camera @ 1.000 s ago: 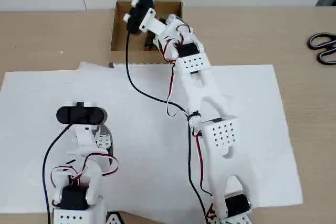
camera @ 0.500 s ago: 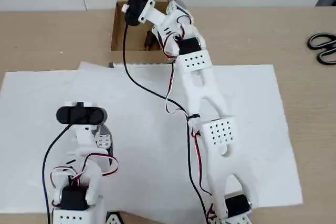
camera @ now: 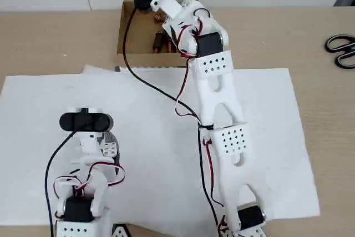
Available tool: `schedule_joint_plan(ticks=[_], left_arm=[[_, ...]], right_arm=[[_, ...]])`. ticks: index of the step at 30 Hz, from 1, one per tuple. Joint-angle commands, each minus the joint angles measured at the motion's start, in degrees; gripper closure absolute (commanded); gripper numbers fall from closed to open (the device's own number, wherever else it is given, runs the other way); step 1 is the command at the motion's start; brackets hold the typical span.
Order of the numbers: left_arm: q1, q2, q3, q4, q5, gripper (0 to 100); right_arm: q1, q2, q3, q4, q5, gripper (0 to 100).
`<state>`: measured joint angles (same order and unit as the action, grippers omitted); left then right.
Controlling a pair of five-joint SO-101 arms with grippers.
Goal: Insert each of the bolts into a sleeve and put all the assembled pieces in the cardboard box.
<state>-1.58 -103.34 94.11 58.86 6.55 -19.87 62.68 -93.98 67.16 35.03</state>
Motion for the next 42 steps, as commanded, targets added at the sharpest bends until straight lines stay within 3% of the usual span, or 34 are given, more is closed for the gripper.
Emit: schedule_joint_plan(ticks=[1, 10, 19, 25, 33, 42], left_arm=[[0.0, -0.5, -0.3, 0.1, -0.5, 99], [-0.3, -0.5, -0.3, 0.1, -0.3, 99], [-0.3, -0.5, -0.3, 0.0, -0.4, 99], [-0.3, -0.5, -0.3, 0.0, -0.4, 99], [-0.3, -0.5, -0.3, 0.0, -0.4, 99], [-0.3, -0.5, -0.3, 0.0, -0.4, 99]], right_arm=[[0.7, -7.1, -2.5, 5.3, -4.7, 99.5], [1.2, -19.2, -2.3, 28.2, -16.6, 99.5], [2.2, -28.7, -0.5, 30.5, -21.4, 99.5], [4.9, -44.6, 16.4, 30.2, -25.9, 99.5], [8.1, -68.0, 49.7, 29.4, -33.0, 99.5], [14.9, -83.9, 79.1, 28.9, -40.9, 99.5]])
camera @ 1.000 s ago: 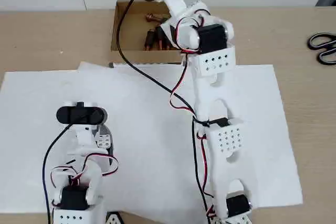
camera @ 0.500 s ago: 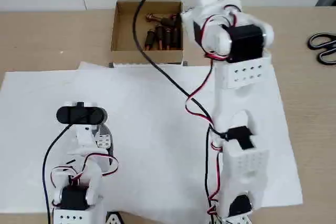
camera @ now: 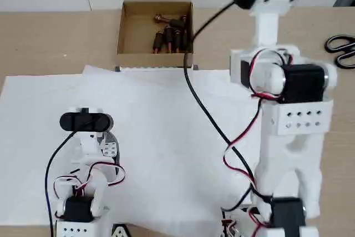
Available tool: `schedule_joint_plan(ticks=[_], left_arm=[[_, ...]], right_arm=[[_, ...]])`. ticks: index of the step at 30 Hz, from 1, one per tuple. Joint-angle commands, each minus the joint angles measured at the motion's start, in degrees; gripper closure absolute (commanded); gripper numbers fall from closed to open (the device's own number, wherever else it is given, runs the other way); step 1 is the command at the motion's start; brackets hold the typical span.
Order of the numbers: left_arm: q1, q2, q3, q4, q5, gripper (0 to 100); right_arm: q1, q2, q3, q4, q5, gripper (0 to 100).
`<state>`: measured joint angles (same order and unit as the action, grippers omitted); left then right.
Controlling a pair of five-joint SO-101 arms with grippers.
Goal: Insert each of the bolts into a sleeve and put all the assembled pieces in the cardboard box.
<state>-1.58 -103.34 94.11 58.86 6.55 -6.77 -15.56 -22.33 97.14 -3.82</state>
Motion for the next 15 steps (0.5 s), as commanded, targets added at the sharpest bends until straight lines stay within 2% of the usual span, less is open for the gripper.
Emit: schedule_joint_plan(ticks=[1, 12, 15], left_arm=[[-0.3, -0.5, -0.3, 0.0, -0.4, 99], [-0.3, -0.5, -0.3, 0.0, -0.4, 99], [-0.3, -0.5, -0.3, 0.0, -0.4, 99]], right_arm=[[2.3, -7.6, 10.8, -1.6, -2.5, 99.5], [3.6, -35.9, 51.7, -17.4, -2.3, 99.5], [3.8, -42.2, 61.8, -21.5, -0.2, 99.5]])
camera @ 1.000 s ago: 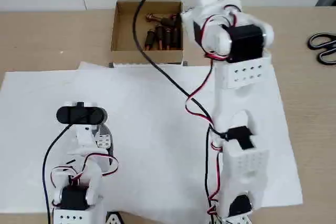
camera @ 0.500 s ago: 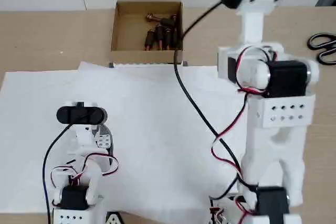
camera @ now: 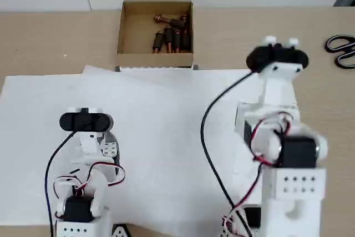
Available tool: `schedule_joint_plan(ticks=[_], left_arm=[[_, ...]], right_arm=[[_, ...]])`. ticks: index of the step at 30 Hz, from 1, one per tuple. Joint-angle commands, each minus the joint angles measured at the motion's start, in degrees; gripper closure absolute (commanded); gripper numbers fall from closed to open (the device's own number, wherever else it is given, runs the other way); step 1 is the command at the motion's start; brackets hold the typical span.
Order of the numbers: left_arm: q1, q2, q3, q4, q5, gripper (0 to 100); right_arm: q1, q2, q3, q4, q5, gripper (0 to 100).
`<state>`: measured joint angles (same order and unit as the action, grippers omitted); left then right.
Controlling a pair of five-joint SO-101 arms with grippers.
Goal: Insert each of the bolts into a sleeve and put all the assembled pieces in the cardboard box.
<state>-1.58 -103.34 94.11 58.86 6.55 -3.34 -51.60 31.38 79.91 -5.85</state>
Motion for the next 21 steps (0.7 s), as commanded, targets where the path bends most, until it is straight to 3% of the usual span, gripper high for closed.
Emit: schedule_joint_plan(ticks=[1, 10, 14, 21], left_arm=[[-0.3, -0.5, -0.3, 0.0, -0.4, 99], [-0.3, -0.5, -0.3, 0.0, -0.4, 99], [-0.3, -0.5, -0.3, 0.0, -0.4, 99], [-0.3, -0.5, -0.3, 0.0, -0.4, 99]], right_arm=[[0.4, -8.0, 11.5, -6.0, 2.5, 99.5], [0.6, -25.3, 38.1, -19.1, 6.6, 99.5], [4.5, -35.2, 48.6, -24.9, 9.1, 99.5], [5.3, -52.1, 60.3, -25.3, 10.8, 99.5]])
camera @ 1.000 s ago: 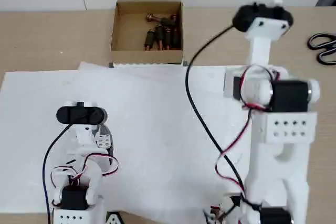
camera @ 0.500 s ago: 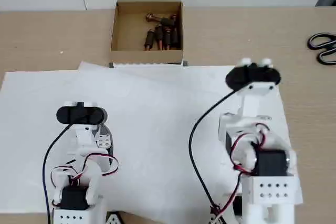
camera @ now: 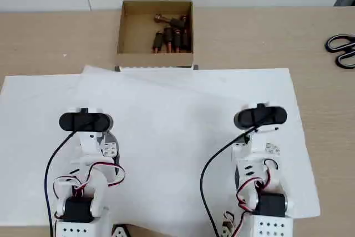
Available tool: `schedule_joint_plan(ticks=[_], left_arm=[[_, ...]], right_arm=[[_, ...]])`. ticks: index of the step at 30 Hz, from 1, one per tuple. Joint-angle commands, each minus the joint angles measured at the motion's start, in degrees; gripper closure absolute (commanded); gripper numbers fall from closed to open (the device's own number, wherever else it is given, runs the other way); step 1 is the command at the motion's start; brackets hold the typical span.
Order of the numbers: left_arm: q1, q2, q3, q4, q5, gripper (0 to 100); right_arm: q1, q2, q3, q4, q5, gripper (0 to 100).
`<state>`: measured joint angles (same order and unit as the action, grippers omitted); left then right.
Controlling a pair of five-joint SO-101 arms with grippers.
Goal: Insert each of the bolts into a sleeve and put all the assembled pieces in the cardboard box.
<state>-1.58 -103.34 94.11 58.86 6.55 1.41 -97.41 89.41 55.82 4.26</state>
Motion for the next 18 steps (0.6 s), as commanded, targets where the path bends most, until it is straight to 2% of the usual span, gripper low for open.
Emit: schedule_joint_plan(ticks=[1, 18], left_arm=[[-0.3, -0.5, -0.3, 0.0, -0.4, 99], [-0.3, -0.5, -0.3, 0.0, -0.4, 99]], right_arm=[[0.5, -7.0, 3.2, -1.3, 0.7, 99.5], [0.5, -6.5, 7.0, -3.0, 0.4, 99.5]])
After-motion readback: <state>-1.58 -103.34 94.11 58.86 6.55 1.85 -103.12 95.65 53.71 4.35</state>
